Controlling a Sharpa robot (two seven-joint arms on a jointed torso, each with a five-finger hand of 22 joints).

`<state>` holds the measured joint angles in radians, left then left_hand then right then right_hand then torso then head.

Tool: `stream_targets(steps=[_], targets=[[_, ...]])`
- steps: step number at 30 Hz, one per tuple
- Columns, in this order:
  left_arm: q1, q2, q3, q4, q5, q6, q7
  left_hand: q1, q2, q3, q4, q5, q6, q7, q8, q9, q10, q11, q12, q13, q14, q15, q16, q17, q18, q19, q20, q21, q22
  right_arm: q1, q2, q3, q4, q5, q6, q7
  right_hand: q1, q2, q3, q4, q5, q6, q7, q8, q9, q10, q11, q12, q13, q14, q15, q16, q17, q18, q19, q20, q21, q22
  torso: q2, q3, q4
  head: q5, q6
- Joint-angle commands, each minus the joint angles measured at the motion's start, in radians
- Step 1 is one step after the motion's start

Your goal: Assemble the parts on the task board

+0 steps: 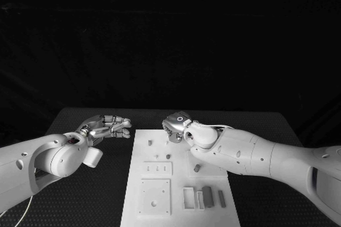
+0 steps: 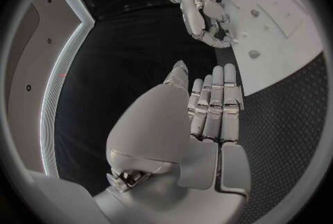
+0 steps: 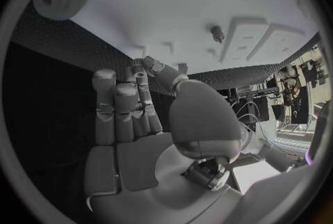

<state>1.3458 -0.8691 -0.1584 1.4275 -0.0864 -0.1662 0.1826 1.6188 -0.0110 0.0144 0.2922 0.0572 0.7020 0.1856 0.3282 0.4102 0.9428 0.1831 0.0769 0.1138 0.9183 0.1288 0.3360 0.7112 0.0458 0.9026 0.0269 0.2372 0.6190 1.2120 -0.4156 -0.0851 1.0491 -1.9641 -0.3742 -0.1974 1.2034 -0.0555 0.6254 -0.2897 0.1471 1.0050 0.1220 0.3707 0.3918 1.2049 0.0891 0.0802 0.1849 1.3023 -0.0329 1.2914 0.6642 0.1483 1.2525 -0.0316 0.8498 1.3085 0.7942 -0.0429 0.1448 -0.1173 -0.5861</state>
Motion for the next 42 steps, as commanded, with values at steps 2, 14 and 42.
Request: stream_targets(steps=[2,14,42], targets=[[0.003,0.006,0.001,0.001,-0.002,0.006,0.008,-0.011,-0.002,-0.005,-0.002,-0.004,-0.006,0.021,-0.006,-0.001,0.004,0.005,-0.004,-0.001,0.006,-0.002,-0.007,0.001,0.012,0.005,0.000,-0.005,-0.001,-0.001,0.004,0.000,-0.006,-0.007,0.017,0.007,0.005,0.001,0.006,-0.002,0.005,0.006,-0.001,0.002,0.030,0.119,-0.034,0.004,0.002,-0.019,-0.024,0.006,-0.001,0.113,0.006,-0.002,0.005,0.021,0.000,-0.0014,0.0016,0.000,-0.001],[0.006,0.007,0.001,0.001,-0.002,0.005,0.007,-0.011,-0.002,-0.005,-0.002,-0.004,-0.006,0.022,-0.007,-0.002,0.005,0.006,-0.004,-0.002,0.006,-0.002,-0.008,0.002,0.012,0.006,0.000,-0.006,-0.001,-0.006,0.017,-0.002,-0.018,0.003,0.024,0.015,0.004,0.001,0.006,-0.002,0.005,0.006,-0.001,0.002,0.031,0.119,-0.033,0.004,0.003,-0.019,-0.024,0.007,-0.001,0.113,0.005,-0.002,0.006,0.021,0.001,-0.0007,-0.0011,0.004,-0.004],[0.015,0.008,0.001,-0.002,-0.003,0.007,0.004,-0.011,-0.002,-0.005,-0.002,-0.004,-0.005,0.021,-0.007,-0.002,0.006,0.006,-0.006,-0.003,0.006,-0.002,-0.010,0.004,0.013,0.006,0.000,-0.007,-0.001,-0.011,0.025,-0.019,-0.046,0.041,0.041,0.044,-0.004,-0.006,0.006,-0.002,0.004,0.003,0.000,-0.001,0.033,0.117,-0.033,-0.001,0.005,-0.021,-0.023,0.006,-0.002,0.113,0.002,-0.001,0.006,0.020,0.001,-0.0005,-0.0026,0.014,-0.017]])
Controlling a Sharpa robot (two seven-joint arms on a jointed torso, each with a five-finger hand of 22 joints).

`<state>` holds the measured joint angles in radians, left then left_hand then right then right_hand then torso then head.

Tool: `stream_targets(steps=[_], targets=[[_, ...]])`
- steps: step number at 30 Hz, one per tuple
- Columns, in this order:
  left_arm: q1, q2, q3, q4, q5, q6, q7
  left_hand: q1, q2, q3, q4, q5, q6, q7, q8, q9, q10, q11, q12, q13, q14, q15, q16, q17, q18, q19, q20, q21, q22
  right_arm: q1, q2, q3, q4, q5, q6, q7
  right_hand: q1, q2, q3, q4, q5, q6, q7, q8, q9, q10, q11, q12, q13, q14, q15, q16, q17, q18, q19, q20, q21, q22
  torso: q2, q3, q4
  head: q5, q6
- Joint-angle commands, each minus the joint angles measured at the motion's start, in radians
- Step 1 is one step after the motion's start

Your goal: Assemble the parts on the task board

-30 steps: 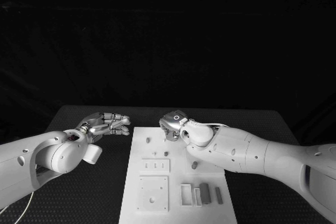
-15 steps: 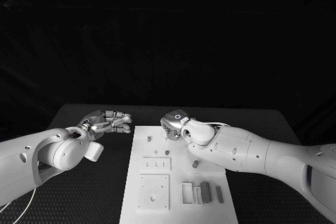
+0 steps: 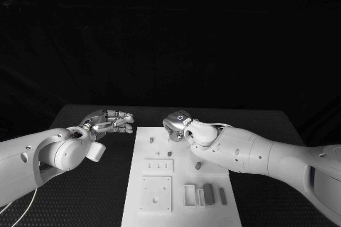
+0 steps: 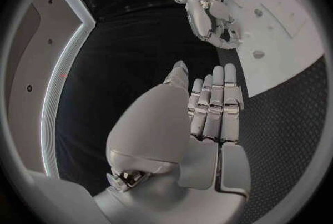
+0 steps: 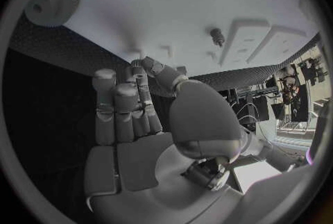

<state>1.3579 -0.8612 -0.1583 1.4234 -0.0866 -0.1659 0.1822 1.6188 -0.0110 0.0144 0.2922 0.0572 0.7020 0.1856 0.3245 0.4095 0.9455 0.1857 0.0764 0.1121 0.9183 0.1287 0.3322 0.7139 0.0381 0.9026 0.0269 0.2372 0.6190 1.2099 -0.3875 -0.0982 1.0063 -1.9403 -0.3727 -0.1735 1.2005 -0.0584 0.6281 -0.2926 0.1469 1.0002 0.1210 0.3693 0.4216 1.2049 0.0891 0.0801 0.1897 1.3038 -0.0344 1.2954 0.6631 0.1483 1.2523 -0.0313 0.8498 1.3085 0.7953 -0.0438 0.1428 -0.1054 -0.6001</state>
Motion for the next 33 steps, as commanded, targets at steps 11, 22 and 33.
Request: stream_targets(steps=[11,22,33], targets=[[0.005,0.001,0.001,0.000,-0.003,0.008,0.003,-0.012,-0.003,-0.006,-0.002,-0.004,-0.007,0.025,-0.005,-0.003,0.002,0.004,-0.006,-0.002,0.007,-0.002,-0.008,0.003,0.020,0.006,0.000,-0.008,-0.001,-0.010,-0.002,-0.010,-0.007,0.039,0.039,0.030,-0.011,-0.011,0.005,0.003,0.004,-0.008,0.008,-0.009,0.003,0.108,-0.028,-0.009,0.003,-0.025,-0.017,-0.003,-0.006,0.113,-0.004,0.001,0.003,0.019,0.000,0.0012,-0.0010,0.007,-0.008],[0.005,0.000,0.001,-0.002,-0.003,0.008,0.002,-0.013,-0.003,-0.006,-0.002,-0.004,-0.007,0.026,-0.006,-0.003,0.002,0.004,-0.007,-0.003,0.007,-0.002,-0.009,0.004,0.020,0.006,0.000,-0.008,-0.001,-0.011,-0.007,-0.012,-0.003,0.066,0.014,0.032,-0.015,-0.026,0.007,0.004,0.004,-0.047,0.024,-0.032,-0.001,0.078,-0.016,-0.015,0.004,-0.021,-0.005,-0.003,-0.009,0.113,-0.006,0.000,0.002,0.019,0.000,0.0006,-0.0010,0.010,-0.010],[0.005,-0.002,0.001,-0.002,-0.003,0.004,0.000,-0.013,-0.004,-0.006,-0.002,-0.004,-0.007,0.026,-0.006,-0.003,0.002,0.004,-0.007,-0.003,0.007,-0.002,-0.010,0.005,0.020,0.006,0.000,-0.009,-0.001,-0.011,-0.014,-0.012,0.002,0.077,-0.018,0.029,-0.024,-0.038,0.008,0.007,0.004,-0.093,0.044,-0.057,-0.010,0.073,-0.014,-0.013,0.009,-0.019,-0.003,-0.001,-0.010,0.113,-0.003,-0.002,0.002,0.018,0.000,-0.0002,0.0000,0.008,-0.012]])
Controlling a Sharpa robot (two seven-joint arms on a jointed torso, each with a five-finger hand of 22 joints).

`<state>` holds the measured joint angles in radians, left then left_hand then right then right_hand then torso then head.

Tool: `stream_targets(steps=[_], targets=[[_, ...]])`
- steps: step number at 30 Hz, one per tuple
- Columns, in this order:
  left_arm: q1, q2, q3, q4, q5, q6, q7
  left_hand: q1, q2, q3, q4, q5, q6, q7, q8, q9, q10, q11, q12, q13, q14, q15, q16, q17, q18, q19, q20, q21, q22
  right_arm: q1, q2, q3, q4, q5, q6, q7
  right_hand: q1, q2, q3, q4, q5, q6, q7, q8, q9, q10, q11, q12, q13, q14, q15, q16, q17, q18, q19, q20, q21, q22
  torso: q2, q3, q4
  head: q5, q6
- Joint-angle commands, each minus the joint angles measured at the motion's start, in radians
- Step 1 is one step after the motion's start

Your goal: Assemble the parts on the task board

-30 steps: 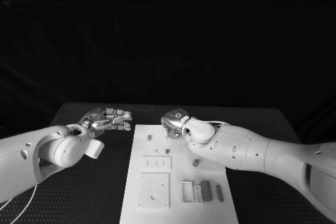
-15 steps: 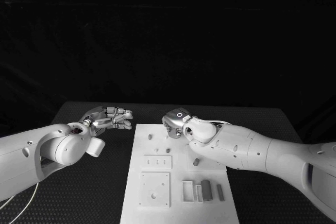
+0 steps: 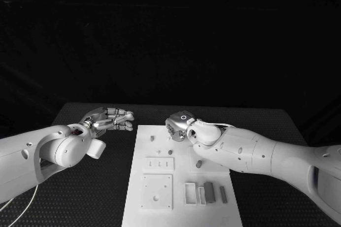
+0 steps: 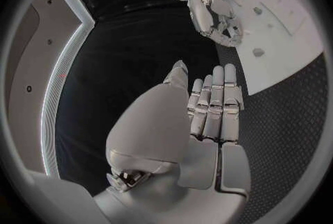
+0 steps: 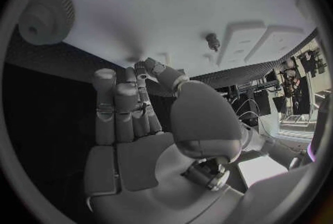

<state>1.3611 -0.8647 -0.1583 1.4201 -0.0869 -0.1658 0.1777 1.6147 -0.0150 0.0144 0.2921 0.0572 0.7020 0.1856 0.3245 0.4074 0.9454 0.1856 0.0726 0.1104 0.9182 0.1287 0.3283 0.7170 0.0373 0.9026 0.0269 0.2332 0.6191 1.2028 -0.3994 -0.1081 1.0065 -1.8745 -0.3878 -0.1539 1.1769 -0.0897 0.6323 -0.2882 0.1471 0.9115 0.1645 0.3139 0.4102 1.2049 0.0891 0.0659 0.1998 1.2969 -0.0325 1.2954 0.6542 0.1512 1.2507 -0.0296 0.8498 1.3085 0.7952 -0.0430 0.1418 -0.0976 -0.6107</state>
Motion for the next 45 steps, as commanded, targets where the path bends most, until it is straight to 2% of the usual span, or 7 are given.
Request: stream_targets(steps=[1,19,27,34,39,43,45], targets=[[0.002,0.002,0.001,0.002,-0.002,0.004,0.005,-0.009,0.000,-0.006,-0.002,-0.004,-0.007,0.026,-0.006,-0.001,0.002,0.004,-0.004,-0.001,0.007,-0.002,-0.006,0.002,0.021,0.006,0.000,-0.004,-0.001,-0.004,-0.002,-0.003,0.002,0.016,-0.013,0.010,-0.001,-0.007,0.004,0.003,0.004,-0.004,0.000,-0.001,0.002,0.073,-0.014,0.002,-0.001,-0.012,-0.005,-0.001,-0.002,0.111,-0.001,-0.003,0.002,0.018,-0.001,-0.0012,0.0008,-0.001,-0.001],[0.003,0.000,0.001,0.002,-0.002,0.005,0.004,-0.009,0.000,-0.005,-0.002,-0.004,-0.008,0.026,-0.007,-0.002,0.002,0.004,-0.004,-0.002,0.007,-0.002,-0.007,0.003,0.021,0.006,0.000,-0.005,-0.001,-0.004,-0.017,-0.003,0.009,0.042,-0.054,0.013,-0.025,-0.051,0.007,0.018,0.004,-0.083,0.005,-0.036,-0.012,-0.029,0.016,-0.005,-0.012,-0.023,0.024,-0.011,-0.012,0.111,-0.010,-0.004,-0.014,0.014,-0.001,-0.0016,0.0005,-0.002,0.001],[0.003,-0.004,0.001,-0.001,-0.002,0.004,0.003,-0.015,-0.003,-0.008,-0.001,-0.004,-0.009,0.027,-0.008,-0.003,0.000,0.005,-0.006,-0.004,0.007,-0.001,-0.010,0.004,0.020,0.006,0.001,-0.007,-0.001,-0.003,-0.059,-0.002,0.057,0.056,-0.101,0.014,-0.069,-0.114,0.007,0.085,0.003,-0.105,0.000,-0.039,-0.013,-0.077,0.031,-0.003,-0.022,-0.029,0.038,-0.014,-0.017,0.111,-0.012,-0.004,-0.026,0.013,0.000,-0.0003,-0.0022,-0.002,0.004],[0.003,-0.006,0.001,0.000,-0.002,0.003,0.004,-0.016,-0.004,-0.008,-0.001,-0.004,-0.010,0.026,-0.009,-0.003,-0.001,0.006,-0.006,-0.004,0.006,-0.001,-0.011,0.005,0.020,0.005,0.001,-0.007,0.000,0.007,-0.133,0.017,0.152,0.061,-0.133,0.018,-0.056,-0.120,0.016,0.100,0.003,-0.103,0.000,-0.031,-0.010,-0.079,0.030,0.002,-0.020,-0.026,0.037,-0.011,-0.018,0.111,-0.006,-0.009,-0.026,0.015,0.000,0.0005,-0.0013,-0.007,0.012],[0.004,-0.010,0.001,0.001,-0.005,0.001,0.005,-0.016,-0.005,-0.008,-0.001,-0.004,-0.010,0.026,-0.009,-0.003,-0.001,0.006,-0.006,-0.004,0.006,-0.001,-0.011,0.005,0.020,0.005,0.001,-0.007,0.000,0.033,-0.204,0.034,0.219,0.062,-0.082,0.015,-0.045,-0.118,0.008,0.098,0.002,-0.090,0.010,-0.018,-0.003,-0.030,0.013,0.024,-0.002,-0.018,0.022,-0.003,-0.017,0.111,0.001,-0.010,-0.020,0.020,0.000,0.0023,-0.0051,-0.009,0.021],[0.004,-0.014,0.001,0.003,-0.006,0.001,0.005,-0.016,-0.005,-0.008,-0.002,-0.004,-0.010,0.026,-0.008,-0.003,-0.001,0.006,-0.006,-0.004,0.006,-0.001,-0.011,0.005,0.020,0.005,0.001,-0.007,0.000,0.048,-0.263,0.036,0.258,0.038,0.000,0.000,-0.108,-0.195,-0.010,0.151,0.004,-0.120,0.036,-0.031,-0.008,0.007,0.004,0.041,0.024,-0.019,0.013,-0.003,-0.019,0.111,0.000,-0.006,-0.020,0.019,0.000,0.0030,-0.0075,-0.012,0.028],[0.004,-0.015,0.001,0.003,-0.007,0.000,0.005,-0.016,-0.005,-0.008,-0.002,-0.004,-0.009,0.026,-0.008,-0.003,-0.001,0.006,-0.005,-0.004,0.006,-0.001,-0.011,0.005,0.020,0.005,0.001,-0.007,0.000,0.050,-0.282,0.036,0.267,0.032,0.022,-0.005,-0.114,-0.205,-0.012,0.165,0.001,-0.126,0.030,-0.032,-0.007,0.047,-0.004,0.068,0.053,-0.020,0.005,-0.004,-0.020,0.111,-0.004,-0.007,-0.021,0.020,0.000,0.0043,-0.0109,-0.011,0.030]])
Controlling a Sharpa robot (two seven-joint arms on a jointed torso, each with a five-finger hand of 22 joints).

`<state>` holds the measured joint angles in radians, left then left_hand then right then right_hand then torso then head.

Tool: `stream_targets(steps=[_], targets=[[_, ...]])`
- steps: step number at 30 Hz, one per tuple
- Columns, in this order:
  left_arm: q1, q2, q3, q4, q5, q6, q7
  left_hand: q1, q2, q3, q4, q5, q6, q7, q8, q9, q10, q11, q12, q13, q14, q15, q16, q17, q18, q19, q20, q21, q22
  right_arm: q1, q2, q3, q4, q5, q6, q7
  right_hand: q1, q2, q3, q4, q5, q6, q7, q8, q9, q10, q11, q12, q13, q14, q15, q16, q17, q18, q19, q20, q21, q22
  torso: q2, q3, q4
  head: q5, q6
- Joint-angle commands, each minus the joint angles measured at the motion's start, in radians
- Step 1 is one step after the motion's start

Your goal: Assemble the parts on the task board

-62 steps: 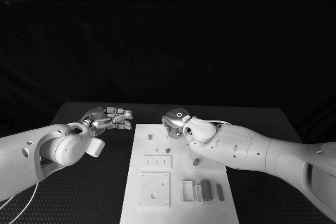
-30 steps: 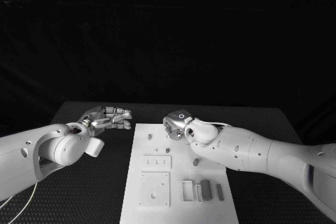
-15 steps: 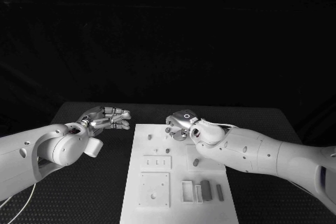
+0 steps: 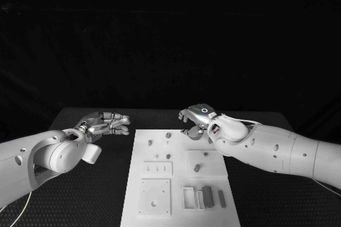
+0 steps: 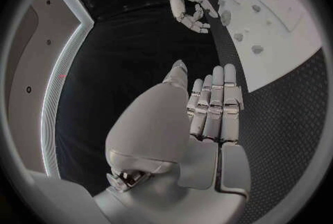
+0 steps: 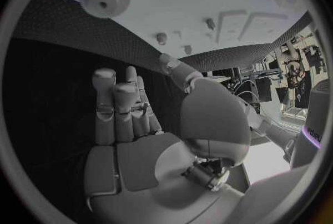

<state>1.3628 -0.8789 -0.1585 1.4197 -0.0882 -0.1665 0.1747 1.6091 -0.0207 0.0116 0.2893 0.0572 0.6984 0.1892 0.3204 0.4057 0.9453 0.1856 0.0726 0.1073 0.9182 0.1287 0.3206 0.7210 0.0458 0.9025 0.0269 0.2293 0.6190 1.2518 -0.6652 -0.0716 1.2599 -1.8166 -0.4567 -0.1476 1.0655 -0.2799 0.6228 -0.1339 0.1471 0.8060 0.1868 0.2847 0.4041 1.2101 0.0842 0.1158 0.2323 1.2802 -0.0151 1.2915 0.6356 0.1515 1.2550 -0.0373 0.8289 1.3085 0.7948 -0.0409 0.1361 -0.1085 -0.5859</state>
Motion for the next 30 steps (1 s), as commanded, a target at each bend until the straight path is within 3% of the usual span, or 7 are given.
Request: stream_targets(steps=[1,7,8,10,14,20,30], targets=[[0.002,-0.002,0.001,0.004,-0.006,0.002,0.008,-0.010,0.000,-0.005,0.001,-0.004,-0.006,0.022,-0.004,-0.001,-0.001,0.006,-0.005,-0.001,0.006,-0.001,-0.004,0.002,0.012,0.005,0.001,-0.004,0.000,0.001,-0.024,-0.001,0.015,-0.026,0.099,-0.011,-0.006,-0.018,-0.012,0.011,0.000,-0.026,0.002,-0.005,0.000,0.060,-0.005,0.037,0.047,-0.006,-0.020,-0.001,-0.002,0.110,-0.013,0.000,0.000,0.020,0.000,0.0020,-0.0050,-0.001,0.007],[0.002,-0.002,0.001,0.003,-0.009,0.003,0.008,-0.010,0.000,-0.005,0.001,-0.004,-0.005,0.022,-0.004,-0.001,0.000,0.006,-0.005,-0.001,0.006,-0.001,-0.004,0.002,0.012,0.005,0.001,-0.004,0.000,0.001,-0.053,-0.001,0.002,-0.019,0.145,-0.006,0.008,-0.003,-0.059,-0.004,0.003,-0.054,-0.020,-0.013,0.009,0.029,-0.022,0.355,0.429,-0.004,-0.034,0.007,0.003,0.110,-0.012,-0.001,0.003,0.019,0.002,0.0082,-0.0110,0.002,0.012],[0.002,-0.002,0.001,0.002,-0.009,0.004,0.008,-0.010,0.000,-0.005,0.001,-0.004,-0.005,0.022,-0.004,-0.001,0.000,0.006,-0.005,-0.001,0.006,-0.001,-0.004,0.002,0.012,0.005,0.001,-0.004,0.000,0.001,-0.054,-0.001,-0.005,-0.005,0.156,-0.004,0.004,-0.017,-0.075,-0.007,-0.001,-0.055,-0.013,-0.014,0.011,-0.008,-0.029,0.499,0.570,0.006,-0.049,0.035,0.022,0.110,-0.003,-0.003,0.016,0.025,0.002,0.0080,-0.0088,0.000,0.012],[0.002,-0.001,0.001,0.001,-0.009,0.005,0.007,-0.010,0.000,-0.005,0.001,-0.004,-0.005,0.022,-0.004,-0.001,0.000,0.006,-0.005,-0.001,0.006,-0.001,-0.004,0.002,0.012,0.005,0.001,-0.004,0.000,0.001,-0.053,-0.001,-0.022,0.021,0.175,0.003,0.016,-0.026,-0.070,-0.010,0.001,-0.060,-0.020,-0.017,0.012,-0.057,-0.031,0.660,0.720,0.013,-0.037,0.079,0.053,0.110,0.002,-0.009,0.028,0.026,0.002,0.0075,-0.0071,-0.002,0.011],[0.002,0.003,0.001,-0.004,-0.010,0.008,0.007,-0.011,0.000,-0.005,0.001,-0.004,-0.005,0.022,-0.004,-0.001,0.000,0.006,-0.005,-0.001,0.006,-0.001,-0.004,0.002,0.012,0.005,0.001,-0.004,0.000,0.001,-0.044,-0.001,-0.062,0.087,0.205,0.027,0.033,-0.016,-0.038,0.004,0.004,-0.061,-0.014,-0.017,0.018,-0.154,-0.024,0.978,0.978,0.024,-0.038,0.205,0.225,0.110,0.015,-0.023,0.066,0.024,0.001,0.0047,-0.0038,-0.008,0.011],[0.001,0.008,0.001,-0.008,-0.012,0.011,0.006,-0.011,0.000,-0.005,0.001,-0.004,-0.005,0.022,-0.004,-0.001,0.000,0.006,-0.005,-0.001,0.006,-0.001,-0.005,0.002,0.012,0.005,0.001,-0.004,0.000,0.001,-0.016,-0.001,-0.123,0.144,0.248,0.056,0.042,-0.002,-0.014,0.017,0.002,-0.064,-0.029,-0.013,0.026,-0.069,-0.038,1.150,1.082,0.057,-0.047,0.246,0.368,0.110,0.021,-0.038,0.095,0.023,0.002,0.0035,-0.0048,-0.008,0.009],[0.001,0.009,0.001,-0.016,-0.020,0.011,0.009,-0.011,0.002,-0.004,0.002,-0.004,-0.005,0.023,-0.004,-0.002,0.000,0.006,-0.005,-0.002,0.007,-0.001,-0.006,0.003,0.012,0.006,0.001,-0.004,0.000,-0.010,0.022,-0.001,-0.189,0.181,0.272,0.082,0.039,0.016,-0.007,0.026,0.002,-0.053,-0.035,-0.002,0.035,-0.058,-0.044,1.171,1.085,0.059,-0.053,0.251,0.388,0.110,0.021,-0.044,0.105,0.022,0.001,0.0010,-0.0038,-0.008,0.003]])
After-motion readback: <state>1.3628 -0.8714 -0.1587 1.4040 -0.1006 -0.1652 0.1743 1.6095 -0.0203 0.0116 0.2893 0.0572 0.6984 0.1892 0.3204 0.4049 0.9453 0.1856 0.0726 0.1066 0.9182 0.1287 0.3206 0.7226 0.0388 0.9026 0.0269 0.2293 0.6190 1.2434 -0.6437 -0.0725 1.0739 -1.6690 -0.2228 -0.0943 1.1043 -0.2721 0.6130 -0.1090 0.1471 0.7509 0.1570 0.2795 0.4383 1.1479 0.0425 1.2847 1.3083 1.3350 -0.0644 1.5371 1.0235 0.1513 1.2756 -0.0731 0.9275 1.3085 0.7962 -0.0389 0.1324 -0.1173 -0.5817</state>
